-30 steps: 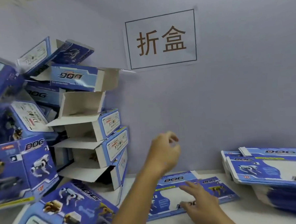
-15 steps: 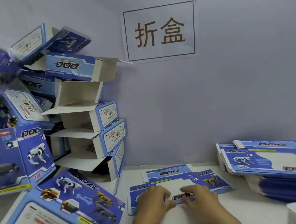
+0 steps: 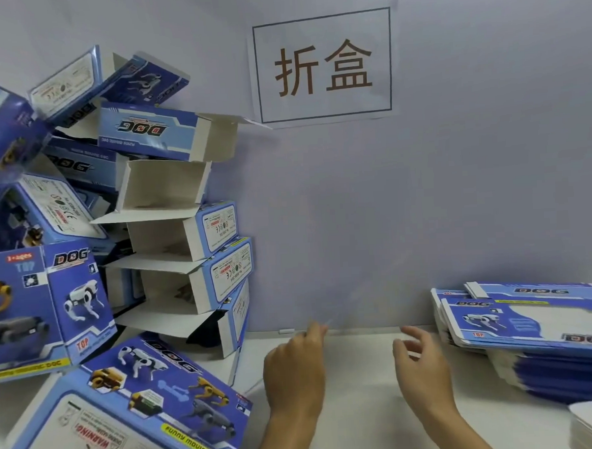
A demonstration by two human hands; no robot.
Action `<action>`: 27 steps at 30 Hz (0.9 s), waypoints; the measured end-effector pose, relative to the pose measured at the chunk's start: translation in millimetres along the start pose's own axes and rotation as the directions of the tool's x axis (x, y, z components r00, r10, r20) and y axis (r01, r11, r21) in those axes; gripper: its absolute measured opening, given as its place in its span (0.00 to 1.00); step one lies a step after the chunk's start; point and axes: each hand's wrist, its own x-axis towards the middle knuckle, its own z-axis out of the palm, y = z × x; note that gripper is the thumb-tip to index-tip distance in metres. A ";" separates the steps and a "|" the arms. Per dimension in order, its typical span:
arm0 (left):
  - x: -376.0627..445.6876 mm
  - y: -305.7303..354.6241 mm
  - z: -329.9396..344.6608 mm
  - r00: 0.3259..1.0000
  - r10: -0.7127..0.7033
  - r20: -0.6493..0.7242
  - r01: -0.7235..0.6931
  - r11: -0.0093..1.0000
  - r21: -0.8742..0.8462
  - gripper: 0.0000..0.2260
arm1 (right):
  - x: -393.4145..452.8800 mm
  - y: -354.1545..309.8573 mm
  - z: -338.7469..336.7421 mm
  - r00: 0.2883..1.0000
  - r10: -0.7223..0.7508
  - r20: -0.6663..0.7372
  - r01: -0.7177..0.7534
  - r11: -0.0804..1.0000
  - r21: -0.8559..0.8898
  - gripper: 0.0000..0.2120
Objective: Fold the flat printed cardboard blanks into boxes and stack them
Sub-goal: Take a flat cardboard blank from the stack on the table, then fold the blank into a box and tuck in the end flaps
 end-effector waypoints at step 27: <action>27.6 20.8 -70.5 0.967 -0.248 0.050 0.116 0.257 -0.959 0.16 | 11.7 -85.6 -46.5 0.880 -0.346 0.324 0.222 0.905 0.363 0.23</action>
